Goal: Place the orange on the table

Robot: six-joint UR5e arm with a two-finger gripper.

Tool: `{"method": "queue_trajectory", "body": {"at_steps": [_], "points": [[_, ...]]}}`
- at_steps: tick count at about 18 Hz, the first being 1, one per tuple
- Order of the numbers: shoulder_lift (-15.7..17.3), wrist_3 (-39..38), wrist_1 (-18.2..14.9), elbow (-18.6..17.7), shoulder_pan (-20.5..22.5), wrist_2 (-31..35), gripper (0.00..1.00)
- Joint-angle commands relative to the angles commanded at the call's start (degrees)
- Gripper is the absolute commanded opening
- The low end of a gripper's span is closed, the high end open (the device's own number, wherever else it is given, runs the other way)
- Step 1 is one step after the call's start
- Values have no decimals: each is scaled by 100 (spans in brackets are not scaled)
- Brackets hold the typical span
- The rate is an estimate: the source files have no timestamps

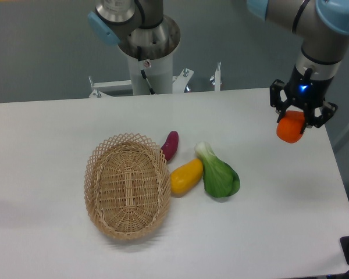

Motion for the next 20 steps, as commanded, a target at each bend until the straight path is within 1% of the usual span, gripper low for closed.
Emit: {"method": "queue_trajectory", "body": {"at_steps": [2,4,11,13,16,17,18,20], "points": [[0,-17,9,-26,-9,-9,52],[9,-9,105,-44,-9,-9,52],[-9,-26,123,-114,-26,26,52],[-61,-79,219,-140,-53,26,52],[-176,-456,544,-272,-167,53,52],[-228,-501,771,-412,-176,105,52],[-324,-510,1113,-535,-193,184,52],[-553,-597,1615,-658,-307,342,52]]}}
